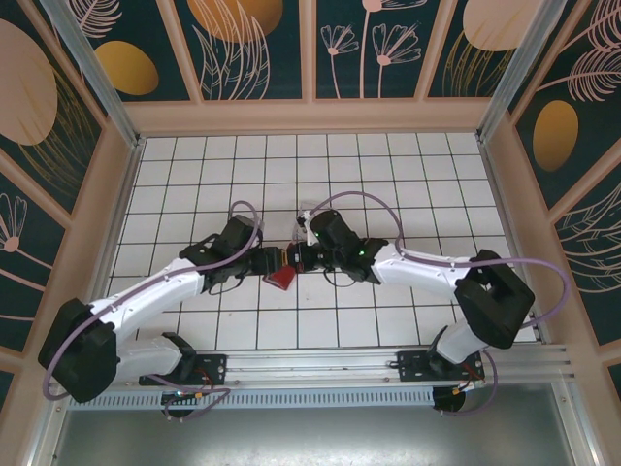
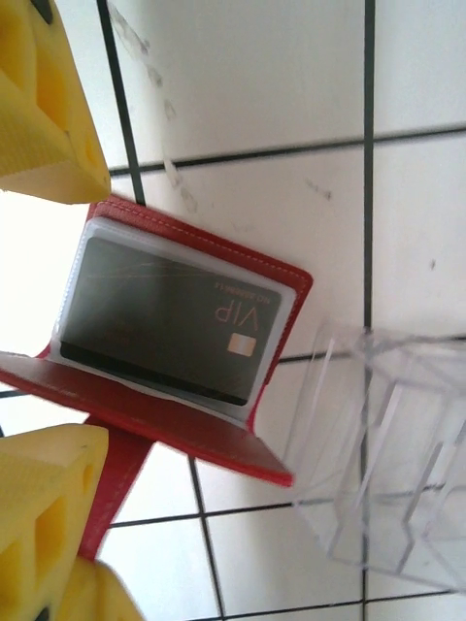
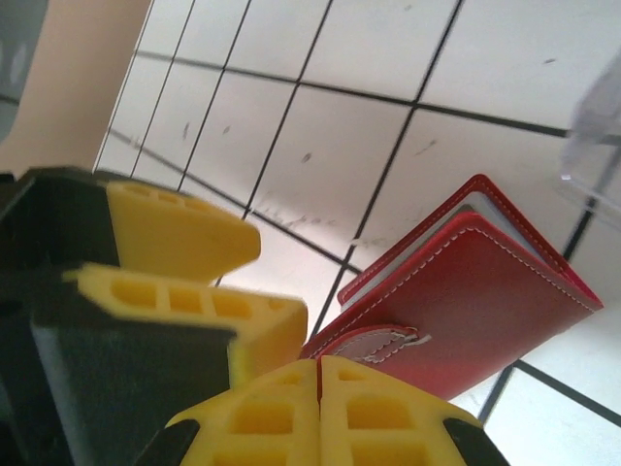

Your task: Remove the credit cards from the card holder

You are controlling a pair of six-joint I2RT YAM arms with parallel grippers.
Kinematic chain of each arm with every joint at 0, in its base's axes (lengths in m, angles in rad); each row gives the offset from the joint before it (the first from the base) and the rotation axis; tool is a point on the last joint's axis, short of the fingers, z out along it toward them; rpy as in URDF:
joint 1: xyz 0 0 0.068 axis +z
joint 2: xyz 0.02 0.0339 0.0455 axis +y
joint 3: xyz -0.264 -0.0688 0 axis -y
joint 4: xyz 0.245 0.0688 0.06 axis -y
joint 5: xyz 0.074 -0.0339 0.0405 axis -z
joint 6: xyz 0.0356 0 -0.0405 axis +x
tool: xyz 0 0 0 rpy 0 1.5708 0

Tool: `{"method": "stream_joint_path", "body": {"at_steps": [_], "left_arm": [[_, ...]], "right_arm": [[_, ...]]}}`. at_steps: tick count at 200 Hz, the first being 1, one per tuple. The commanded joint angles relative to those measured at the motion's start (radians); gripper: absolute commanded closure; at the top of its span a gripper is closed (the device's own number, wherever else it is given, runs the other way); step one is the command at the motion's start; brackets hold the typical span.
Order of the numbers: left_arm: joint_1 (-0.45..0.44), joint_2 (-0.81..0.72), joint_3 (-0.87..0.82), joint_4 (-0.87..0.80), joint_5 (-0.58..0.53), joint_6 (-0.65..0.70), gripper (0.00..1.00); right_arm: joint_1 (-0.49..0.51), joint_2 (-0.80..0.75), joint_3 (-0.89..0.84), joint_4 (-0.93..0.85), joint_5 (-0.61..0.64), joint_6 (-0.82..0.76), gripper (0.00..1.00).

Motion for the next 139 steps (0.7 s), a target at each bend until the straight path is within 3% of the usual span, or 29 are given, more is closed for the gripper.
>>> {"method": "stream_joint_path", "body": {"at_steps": [1,35,94,139], "left_arm": [[0.037,-0.072,-0.027,-0.045,-0.047,-0.041,0.39],[0.103,-0.126,-0.08,-0.024,-0.017,-0.044,0.39],[0.12,-0.053,-0.091,0.047,0.106,-0.023,0.44],[0.12,0.01,-0.067,0.063,0.189,0.015,0.54]], "right_arm": [[0.001,0.032,0.049,0.021,-0.135,-0.06,1.0],[0.005,0.042,0.038,0.035,-0.24,-0.112,1.0],[-0.012,0.025,0.004,-0.197,-0.069,-0.192,1.0],[-0.063,-0.014,-0.06,-0.218,-0.002,-0.145,1.0]]}}
